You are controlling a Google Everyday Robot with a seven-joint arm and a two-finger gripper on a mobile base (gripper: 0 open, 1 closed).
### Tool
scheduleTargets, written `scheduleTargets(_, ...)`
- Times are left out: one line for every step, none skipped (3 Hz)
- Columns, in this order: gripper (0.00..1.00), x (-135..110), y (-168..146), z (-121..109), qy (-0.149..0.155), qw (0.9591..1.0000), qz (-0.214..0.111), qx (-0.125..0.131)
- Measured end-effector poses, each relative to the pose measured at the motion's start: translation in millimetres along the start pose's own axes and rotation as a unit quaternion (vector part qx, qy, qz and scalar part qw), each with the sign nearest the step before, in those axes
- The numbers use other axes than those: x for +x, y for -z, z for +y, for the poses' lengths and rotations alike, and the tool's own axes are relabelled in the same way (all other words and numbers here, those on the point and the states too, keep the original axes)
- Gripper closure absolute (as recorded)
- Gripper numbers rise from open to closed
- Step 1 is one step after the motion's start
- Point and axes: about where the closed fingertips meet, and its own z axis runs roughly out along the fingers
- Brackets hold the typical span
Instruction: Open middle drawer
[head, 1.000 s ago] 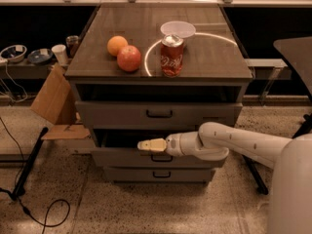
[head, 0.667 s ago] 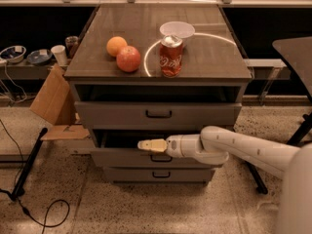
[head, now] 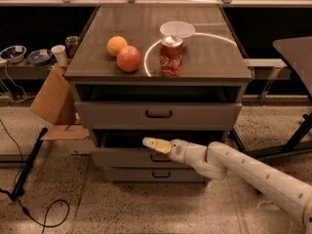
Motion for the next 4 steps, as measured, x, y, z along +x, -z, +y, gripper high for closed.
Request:
scheduleTargets(0.00,-7,0,13,0.006,0.9992,-0.027,-0.029)
scheduleTargets(0.00,-11,-6,20,0.016,0.9987,-0.035,-0.033)
scheduleTargets(0.00,-13,-16,17,0.032,0.9990,-0.029,-0.010)
scheduleTargets(0.00,-15,-25,9,0.045,0.9985,-0.022,0.021)
